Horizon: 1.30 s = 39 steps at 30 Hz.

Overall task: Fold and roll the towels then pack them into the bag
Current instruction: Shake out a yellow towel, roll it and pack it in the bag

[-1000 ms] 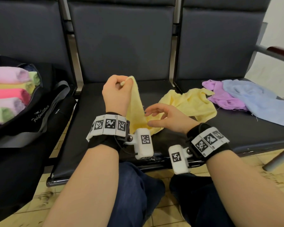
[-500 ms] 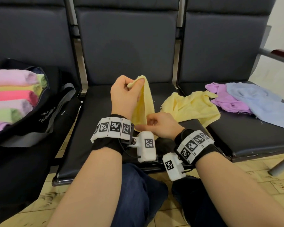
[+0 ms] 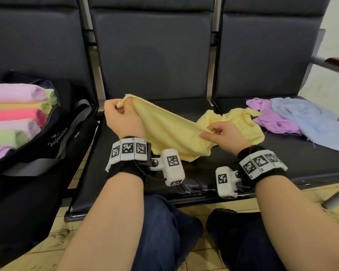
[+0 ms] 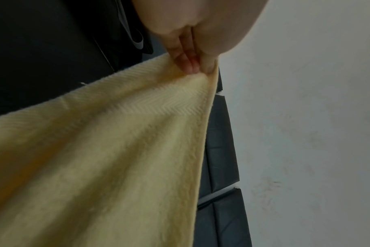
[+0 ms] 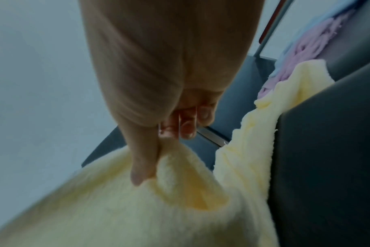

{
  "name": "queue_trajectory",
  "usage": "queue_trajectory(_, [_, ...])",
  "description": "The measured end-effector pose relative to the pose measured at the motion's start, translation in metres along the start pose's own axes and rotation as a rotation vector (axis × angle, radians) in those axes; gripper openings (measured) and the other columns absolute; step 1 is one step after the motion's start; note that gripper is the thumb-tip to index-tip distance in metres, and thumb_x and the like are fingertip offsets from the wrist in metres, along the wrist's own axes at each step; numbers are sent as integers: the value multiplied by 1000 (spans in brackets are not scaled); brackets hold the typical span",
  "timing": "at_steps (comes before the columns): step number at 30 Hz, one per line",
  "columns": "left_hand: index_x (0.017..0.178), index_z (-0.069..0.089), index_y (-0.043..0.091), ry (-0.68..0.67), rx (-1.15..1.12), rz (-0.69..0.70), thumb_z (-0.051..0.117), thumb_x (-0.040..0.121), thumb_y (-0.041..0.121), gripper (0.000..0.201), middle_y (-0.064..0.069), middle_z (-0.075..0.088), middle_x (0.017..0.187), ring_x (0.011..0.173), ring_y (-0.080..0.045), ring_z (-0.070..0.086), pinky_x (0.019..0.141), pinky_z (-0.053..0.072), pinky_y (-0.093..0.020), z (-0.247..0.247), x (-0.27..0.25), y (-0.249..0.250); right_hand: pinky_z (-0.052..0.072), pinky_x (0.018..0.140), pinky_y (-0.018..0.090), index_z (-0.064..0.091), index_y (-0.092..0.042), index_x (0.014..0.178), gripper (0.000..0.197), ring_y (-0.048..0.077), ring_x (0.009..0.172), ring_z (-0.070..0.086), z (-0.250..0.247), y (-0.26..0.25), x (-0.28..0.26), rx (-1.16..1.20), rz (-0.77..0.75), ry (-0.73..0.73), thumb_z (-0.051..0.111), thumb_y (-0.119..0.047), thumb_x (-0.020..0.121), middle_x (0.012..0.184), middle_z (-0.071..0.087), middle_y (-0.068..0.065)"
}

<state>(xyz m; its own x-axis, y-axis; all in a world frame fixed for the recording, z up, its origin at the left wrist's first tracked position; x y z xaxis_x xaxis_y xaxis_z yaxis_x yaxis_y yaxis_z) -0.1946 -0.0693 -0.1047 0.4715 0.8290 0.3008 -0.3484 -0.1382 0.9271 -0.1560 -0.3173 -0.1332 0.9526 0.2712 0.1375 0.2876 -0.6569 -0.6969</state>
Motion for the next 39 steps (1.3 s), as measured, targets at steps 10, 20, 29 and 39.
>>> queue_trajectory(10, [118, 57, 24, -1178, 246, -73, 73, 82, 15, 41, 2, 61, 73, 66, -10, 60, 66, 53, -27, 22, -36, 18, 48, 64, 22, 65, -16, 74, 16, 7, 56, 59, -12, -25, -11, 326, -31, 107, 70, -2, 80, 82, 69, 16])
queue_trajectory(20, [94, 61, 24, -1160, 650, 267, 59, 91, 36, 12, 12, 51, 77, 68, -4, 48, 56, 32, -16, 34, -55, 17, 48, 50, 26, 44, -9, 68, 26, 26, 43, 56, 1, -39, -11, 330, -146, 263, 66, -5, 82, 67, 64, 2])
queue_trajectory(29, [90, 62, 7, -661, 406, 429, 51, 94, 15, 14, 5, 47, 82, 72, -2, 43, 67, 32, -5, 22, -30, 19, 37, 61, 15, 65, -16, 90, 10, -4, 61, 51, 6, -43, 0, -13, -267, 153, 68, -25, 88, 71, 56, -13])
queue_trajectory(39, [93, 64, 5, -338, 143, 484, 51, 93, 9, 14, 5, 53, 83, 74, 6, 47, 70, 35, -6, 9, -17, 33, 34, 64, 28, 66, -14, 80, 23, 13, 75, 47, 22, -51, 12, -270, -177, 359, 55, -29, 93, 88, 46, -1])
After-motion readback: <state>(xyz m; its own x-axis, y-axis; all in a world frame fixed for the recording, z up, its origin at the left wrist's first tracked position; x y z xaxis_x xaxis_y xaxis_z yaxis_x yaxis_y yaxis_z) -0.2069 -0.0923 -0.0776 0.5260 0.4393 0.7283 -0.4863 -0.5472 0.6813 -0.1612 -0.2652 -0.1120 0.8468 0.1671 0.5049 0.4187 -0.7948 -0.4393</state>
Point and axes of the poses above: each hand's wrist, its own x-axis towards the middle knuckle, its own z-axis out of the palm, y = z × x, the point moved 1 cm from there along x, towards the middle knuckle
